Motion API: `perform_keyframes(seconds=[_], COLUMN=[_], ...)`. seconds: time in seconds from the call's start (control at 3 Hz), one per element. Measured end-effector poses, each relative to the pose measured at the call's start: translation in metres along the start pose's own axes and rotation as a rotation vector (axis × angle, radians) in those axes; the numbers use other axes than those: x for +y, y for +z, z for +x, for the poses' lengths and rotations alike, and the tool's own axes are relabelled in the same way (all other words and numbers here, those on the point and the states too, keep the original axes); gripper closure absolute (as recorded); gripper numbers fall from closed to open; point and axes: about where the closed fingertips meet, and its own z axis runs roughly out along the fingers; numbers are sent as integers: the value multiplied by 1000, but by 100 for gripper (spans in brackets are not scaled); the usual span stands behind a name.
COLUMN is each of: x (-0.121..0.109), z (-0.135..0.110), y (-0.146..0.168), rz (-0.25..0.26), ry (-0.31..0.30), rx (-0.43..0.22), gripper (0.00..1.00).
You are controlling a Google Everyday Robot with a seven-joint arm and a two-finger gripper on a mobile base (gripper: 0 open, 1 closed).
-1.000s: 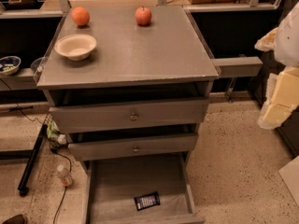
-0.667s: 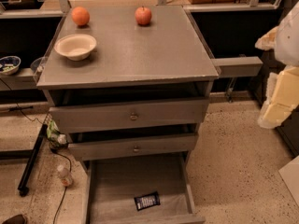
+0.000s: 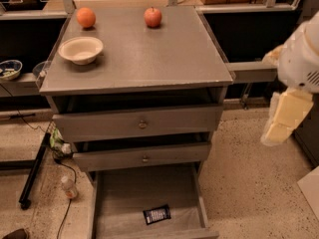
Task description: Pick rxbar chocolate from bottom drawer and place on counter
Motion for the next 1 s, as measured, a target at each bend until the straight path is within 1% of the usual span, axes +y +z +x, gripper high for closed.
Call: perform_keyframes(seconds=[0.33, 1.0], x=[1, -3], z=[3, -8], y=[31, 120], rz=[-34, -137], ry=[8, -15], rx=[-26, -123], gripper=[0, 0])
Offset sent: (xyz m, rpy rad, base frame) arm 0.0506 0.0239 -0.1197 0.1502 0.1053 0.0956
